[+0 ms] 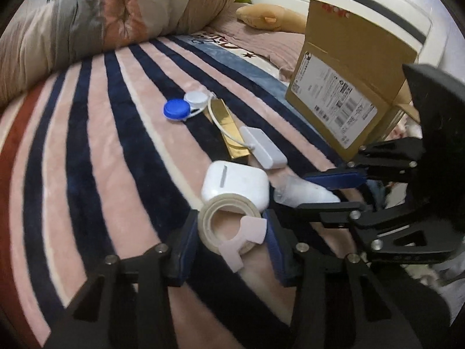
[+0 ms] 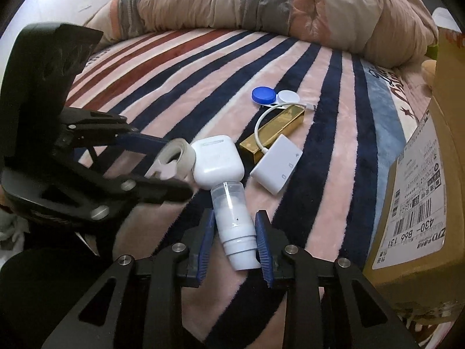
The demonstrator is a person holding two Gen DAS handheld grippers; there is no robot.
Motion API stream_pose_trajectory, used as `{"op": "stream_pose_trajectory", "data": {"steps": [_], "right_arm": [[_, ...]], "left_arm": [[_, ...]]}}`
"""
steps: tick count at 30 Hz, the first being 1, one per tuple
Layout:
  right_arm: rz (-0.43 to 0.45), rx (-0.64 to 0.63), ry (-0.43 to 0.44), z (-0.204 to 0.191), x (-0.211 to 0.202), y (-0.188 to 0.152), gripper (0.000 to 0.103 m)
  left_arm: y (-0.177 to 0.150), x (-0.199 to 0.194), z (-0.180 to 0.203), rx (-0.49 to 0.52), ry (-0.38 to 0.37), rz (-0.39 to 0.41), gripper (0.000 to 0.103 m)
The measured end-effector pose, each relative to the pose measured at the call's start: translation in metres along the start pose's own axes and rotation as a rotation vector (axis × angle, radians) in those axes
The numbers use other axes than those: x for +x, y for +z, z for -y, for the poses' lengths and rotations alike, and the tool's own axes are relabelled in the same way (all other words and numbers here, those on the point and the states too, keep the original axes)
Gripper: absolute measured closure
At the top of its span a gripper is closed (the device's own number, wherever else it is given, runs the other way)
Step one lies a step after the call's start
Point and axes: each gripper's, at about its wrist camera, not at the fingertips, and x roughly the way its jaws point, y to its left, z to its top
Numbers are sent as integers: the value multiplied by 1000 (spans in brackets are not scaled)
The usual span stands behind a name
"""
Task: Organize rigid objects
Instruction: 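Grasp the small white bottle with the right gripper while the left grasps the tape roll, then lower the white bottle and tape roll into the box while both grippers open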
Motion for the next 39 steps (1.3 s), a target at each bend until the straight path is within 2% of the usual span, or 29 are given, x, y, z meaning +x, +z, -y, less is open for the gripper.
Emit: {"op": "stream_pose_trajectory", "data": {"steps": [4, 8, 12, 15, 18, 22, 25, 27, 32, 39], "right_arm": [[21, -27, 0, -5, -9, 1, 80], [83, -50, 40, -13, -38, 9, 80], [201, -55, 102, -16, -86, 23, 80], [313, -43, 95, -10, -130, 31, 80], [391, -10, 24, 8, -167, 29, 80], [429, 72, -149, 51, -195, 15, 80], [400, 140, -232, 84, -196, -1, 80], [375, 176, -254, 102, -192, -10, 79], [329, 218, -244, 135, -178, -27, 79], [340, 218, -189, 151, -174, -41, 78]], "left_arm": [[-1, -9, 1, 16, 23, 13, 63], [1, -34, 0, 17, 50, 77, 63], [10, -73, 1, 10, 81, 169, 63], [24, -99, 12, 24, 100, 218, 63], [44, -119, 30, 59, 95, 258, 63], [72, -135, 64, 118, 67, 304, 63], [98, -131, 94, 175, 43, 318, 63], [115, -120, 114, 200, 22, 308, 63], [151, -83, 157, 263, -1, 251, 63], [188, -32, 192, 327, 69, 148, 63]]}}
